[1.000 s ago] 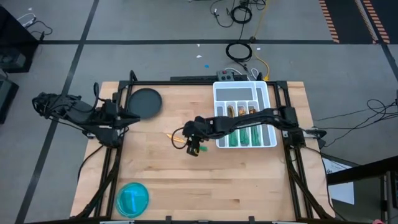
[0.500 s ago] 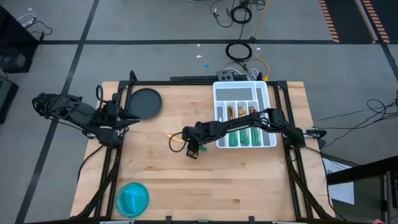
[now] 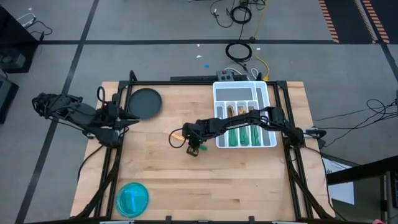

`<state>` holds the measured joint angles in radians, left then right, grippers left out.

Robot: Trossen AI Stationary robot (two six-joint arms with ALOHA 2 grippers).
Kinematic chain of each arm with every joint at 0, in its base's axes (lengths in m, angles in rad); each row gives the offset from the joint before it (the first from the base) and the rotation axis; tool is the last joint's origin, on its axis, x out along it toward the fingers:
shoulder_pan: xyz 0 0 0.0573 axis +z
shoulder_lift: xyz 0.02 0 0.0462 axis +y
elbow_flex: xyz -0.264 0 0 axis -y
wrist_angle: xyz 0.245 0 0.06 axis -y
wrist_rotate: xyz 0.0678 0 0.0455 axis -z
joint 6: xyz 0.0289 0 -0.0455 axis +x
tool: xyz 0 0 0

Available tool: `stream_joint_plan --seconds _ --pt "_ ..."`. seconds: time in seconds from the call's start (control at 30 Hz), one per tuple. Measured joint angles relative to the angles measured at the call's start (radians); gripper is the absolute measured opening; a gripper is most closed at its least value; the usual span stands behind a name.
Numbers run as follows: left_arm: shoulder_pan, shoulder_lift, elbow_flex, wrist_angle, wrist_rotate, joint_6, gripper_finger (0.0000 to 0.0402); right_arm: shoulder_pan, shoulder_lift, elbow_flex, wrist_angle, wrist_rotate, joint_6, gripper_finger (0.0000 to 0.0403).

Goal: Sort silverware
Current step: Put the green knife into the white silverware organizer

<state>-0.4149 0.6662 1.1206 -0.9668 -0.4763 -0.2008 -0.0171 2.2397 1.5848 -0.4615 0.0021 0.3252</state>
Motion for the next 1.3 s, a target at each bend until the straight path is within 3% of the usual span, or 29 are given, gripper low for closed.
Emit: stream_joint_plan --seconds 0.23,0.43,1.07,1.2,1.3 --pt "0.000 0.000 0.000 -0.012 0.000 -0.004 0.0057 -0.002 0.001 -0.002 -0.007 -0.005 -0.047 0.0013" --pt "0.000 0.000 0.000 -0.012 0.000 -0.004 0.0057 -0.001 -0.010 -0.004 -0.008 -0.004 -0.002 0.0003" --pt "0.000 0.000 0.000 -0.017 0.000 -0.003 0.0057 -0.002 -0.144 -0.006 -0.006 0.053 0.032 0.0001" --pt "0.000 0.000 0.000 -0.017 0.000 -0.003 0.0057 -0.016 -0.118 -0.006 -0.014 -0.064 -0.018 0.0033" --pt "0.000 0.000 0.000 -0.016 0.000 -0.003 0.0057 -0.022 -0.104 -0.006 -0.037 -0.086 -0.038 0.0079"
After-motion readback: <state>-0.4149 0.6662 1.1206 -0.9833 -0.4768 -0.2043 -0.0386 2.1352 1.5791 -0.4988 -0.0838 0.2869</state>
